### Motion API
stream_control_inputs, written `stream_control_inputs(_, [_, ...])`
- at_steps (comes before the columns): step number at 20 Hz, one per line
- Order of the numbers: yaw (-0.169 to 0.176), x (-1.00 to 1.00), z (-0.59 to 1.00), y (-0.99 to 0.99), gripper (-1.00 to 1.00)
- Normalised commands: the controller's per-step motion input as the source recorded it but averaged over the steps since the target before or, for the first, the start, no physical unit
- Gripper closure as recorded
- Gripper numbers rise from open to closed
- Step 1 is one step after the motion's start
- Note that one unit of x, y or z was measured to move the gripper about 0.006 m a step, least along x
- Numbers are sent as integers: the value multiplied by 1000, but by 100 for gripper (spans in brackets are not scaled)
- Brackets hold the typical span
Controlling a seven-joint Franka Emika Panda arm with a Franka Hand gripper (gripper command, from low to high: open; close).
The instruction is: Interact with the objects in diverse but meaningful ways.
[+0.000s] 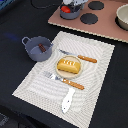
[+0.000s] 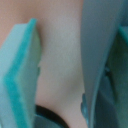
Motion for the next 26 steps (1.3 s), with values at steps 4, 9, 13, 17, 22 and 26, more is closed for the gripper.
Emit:
stream_control_inputs(4, [0,34,-115,127,100])
stream_control_inputs(9, [-3,169,-1,126,100])
stream_control_inputs(13, [-7,429,245,165,100])
stream_control_inputs(17, [-14,720,439,162,100])
stream_control_inputs(22, [-21,817,366,150,100])
stream_control_inputs(26, [-18,843,299,162,100])
